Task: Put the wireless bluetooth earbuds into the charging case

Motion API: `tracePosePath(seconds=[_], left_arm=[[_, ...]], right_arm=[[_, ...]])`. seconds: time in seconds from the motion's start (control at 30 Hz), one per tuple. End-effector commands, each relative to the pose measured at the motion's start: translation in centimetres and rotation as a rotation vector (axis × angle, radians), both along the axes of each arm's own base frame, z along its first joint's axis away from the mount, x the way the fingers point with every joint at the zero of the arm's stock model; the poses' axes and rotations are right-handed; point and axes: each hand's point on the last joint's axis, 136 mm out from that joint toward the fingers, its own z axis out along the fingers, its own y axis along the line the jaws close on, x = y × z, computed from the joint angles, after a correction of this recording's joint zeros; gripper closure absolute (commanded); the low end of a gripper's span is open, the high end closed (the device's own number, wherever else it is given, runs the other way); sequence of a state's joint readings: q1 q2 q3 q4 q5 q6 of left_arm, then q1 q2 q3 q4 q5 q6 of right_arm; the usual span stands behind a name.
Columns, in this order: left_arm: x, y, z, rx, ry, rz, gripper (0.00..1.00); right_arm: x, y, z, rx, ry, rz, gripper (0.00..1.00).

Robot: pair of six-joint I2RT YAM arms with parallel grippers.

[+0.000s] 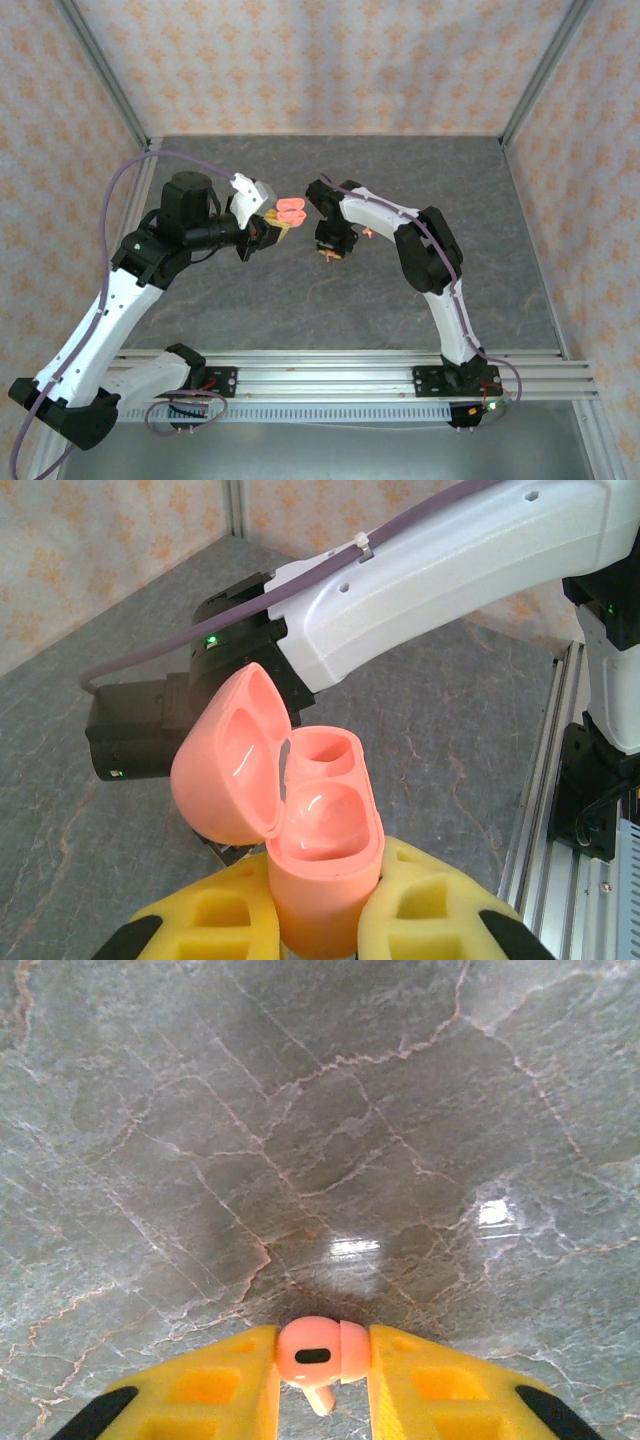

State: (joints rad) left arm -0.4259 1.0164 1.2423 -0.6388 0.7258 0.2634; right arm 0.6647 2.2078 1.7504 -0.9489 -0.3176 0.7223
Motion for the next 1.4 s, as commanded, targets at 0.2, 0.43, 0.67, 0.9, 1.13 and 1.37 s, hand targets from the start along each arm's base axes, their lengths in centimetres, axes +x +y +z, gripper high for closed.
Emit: tracePosePath(seconds=[0.2, 0.43, 0.67, 0.9, 1.13, 1.37], left_arm=[[0.0, -0.6, 1.8, -0.049, -0.05, -0.022, 1.0], [0.9, -1.3, 2.4, -0.093, -0.053, -0.025, 1.0], [2.2, -2.1, 3.8, -0.154, -0.078, -0.018, 1.0], [3.5, -2.6, 5.3, -0.212, -0.11, -0.003, 1.0], [4.1, -2.6, 6.0, -0.236, -0.122, 0.017, 1.0], [5.1, -2.8, 6.5, -0.278, -0.123, 0.047, 1.0]], right_arm=[[0.9, -0.7, 3.0, -0.007, -0.084, 0.036, 0.75], [2.2, -1.4, 8.2, 0.022, -0.253, 0.024, 0.77], [3.6, -1.8, 15.3, 0.096, -0.462, -0.007, 0.78], [4.0, -2.6, 23.1, 0.187, -0.675, -0.032, 0.81], [3.3, -3.8, 30.3, 0.282, -0.873, -0.046, 0.81], [1.6, -3.6, 36.9, 0.387, -1.056, 0.005, 0.81]])
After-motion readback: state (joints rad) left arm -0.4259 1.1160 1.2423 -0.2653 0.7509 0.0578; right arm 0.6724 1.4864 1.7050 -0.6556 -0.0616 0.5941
